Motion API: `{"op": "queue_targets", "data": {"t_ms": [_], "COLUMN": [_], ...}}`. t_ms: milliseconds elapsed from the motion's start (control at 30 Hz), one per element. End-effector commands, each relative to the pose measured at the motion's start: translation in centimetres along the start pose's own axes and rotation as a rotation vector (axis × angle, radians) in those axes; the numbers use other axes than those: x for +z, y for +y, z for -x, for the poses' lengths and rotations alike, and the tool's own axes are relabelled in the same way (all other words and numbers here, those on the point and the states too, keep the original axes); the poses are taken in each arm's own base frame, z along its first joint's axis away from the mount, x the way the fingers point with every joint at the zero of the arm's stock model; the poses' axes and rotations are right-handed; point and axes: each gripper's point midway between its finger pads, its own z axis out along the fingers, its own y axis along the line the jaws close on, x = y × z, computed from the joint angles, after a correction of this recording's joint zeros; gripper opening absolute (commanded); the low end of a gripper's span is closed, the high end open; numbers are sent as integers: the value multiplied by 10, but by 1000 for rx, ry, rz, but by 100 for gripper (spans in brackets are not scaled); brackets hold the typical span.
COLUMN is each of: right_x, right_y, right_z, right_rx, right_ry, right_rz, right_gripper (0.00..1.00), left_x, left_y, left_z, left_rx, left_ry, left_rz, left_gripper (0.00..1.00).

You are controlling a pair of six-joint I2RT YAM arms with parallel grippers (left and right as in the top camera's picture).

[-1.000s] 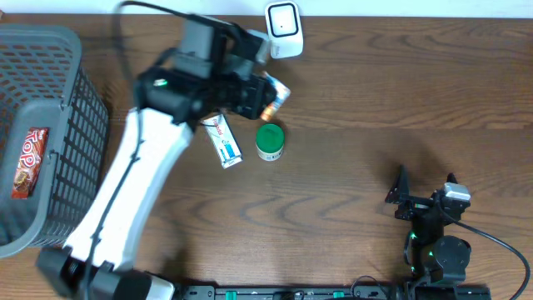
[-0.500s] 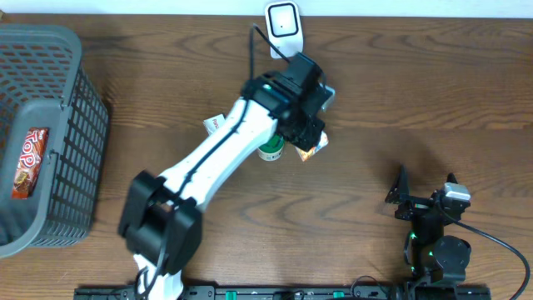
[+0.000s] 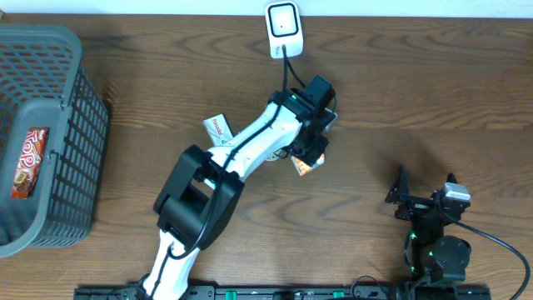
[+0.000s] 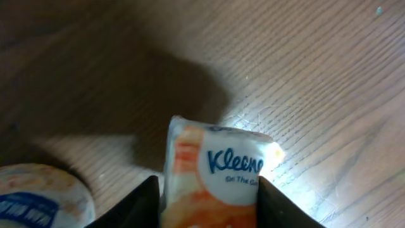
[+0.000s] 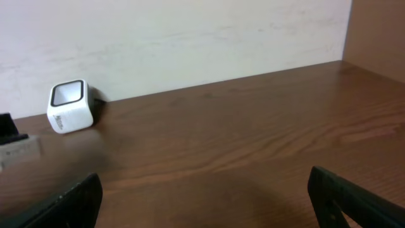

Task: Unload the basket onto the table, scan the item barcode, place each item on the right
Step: 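Lift the Kleenex pack and carry it toward the white scanner, then lower the Kleenex pack beside the bottle and open the left gripper, then move the left gripper back into the basket above the red TOP bar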

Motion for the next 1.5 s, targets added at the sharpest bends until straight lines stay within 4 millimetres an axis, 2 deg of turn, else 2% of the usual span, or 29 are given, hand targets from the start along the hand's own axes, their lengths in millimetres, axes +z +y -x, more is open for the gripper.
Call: {"op": "queue_targets", "data": {"t_ms": [0,67,167,300,467,500,600,667,733,833,933,1033,1133,1167,1267,1300,1467], "right_x": [0,0,0,0,0,0,0,0,0,0,0,0,0,0,0,0,0], "right_y": [-2,-2,-2,-2,-2,-2,-2,-2,-2,-2,-2,-2,-2,-2,-2,-2,-2], "right_z": [0,0,0,0,0,0,0,0,0,0,0,0,0,0,0,0,0], "right_rx": [-11,-11,-11,-11,-11,-11,-11,-11,-11,-11,-11,-11,-11,-11,-11,-11,-11], "right_ry": [0,0,0,0,0,0,0,0,0,0,0,0,0,0,0,0,0], "right_rz": [-8,-8,-8,-8,-8,-8,-8,-8,-8,-8,-8,-8,-8,-8,-8,-8,-8], "right_gripper": [99,99,99,99,99,99,99,99,99,99,99,99,99,99,99,99,99], "left_x": [-3,-10,-31,-76,-180,-209,-282,-321,-363,-415,-457,-485,-502,-508,-515,-515,-509], "left_y": [-4,-6,-11,-24,-45,-45,-22,-1,27,71,113,147,171,183,202,214,256], "left_z": [0,1,7,16,20,20,13,2,-16,-51,-99,-149,-195,-217,-252,-267,-296], "left_rx": [73,93,106,162,301,307,263,203,106,-124,-416,-699,-925,-1029,-1179,-1244,-1382], "left_ry": [-2,-11,-60,-168,-412,-485,-663,-743,-820,-921,-1020,-1110,-1164,-1178,-1179,-1163,-1099], "left_rz": [8,8,7,-2,22,58,238,364,503,665,771,814,871,905,980,1023,1119], "left_gripper": [51,54,59,64,68,68,74,75,75,76,77,78,78,78,78,78,78]}}
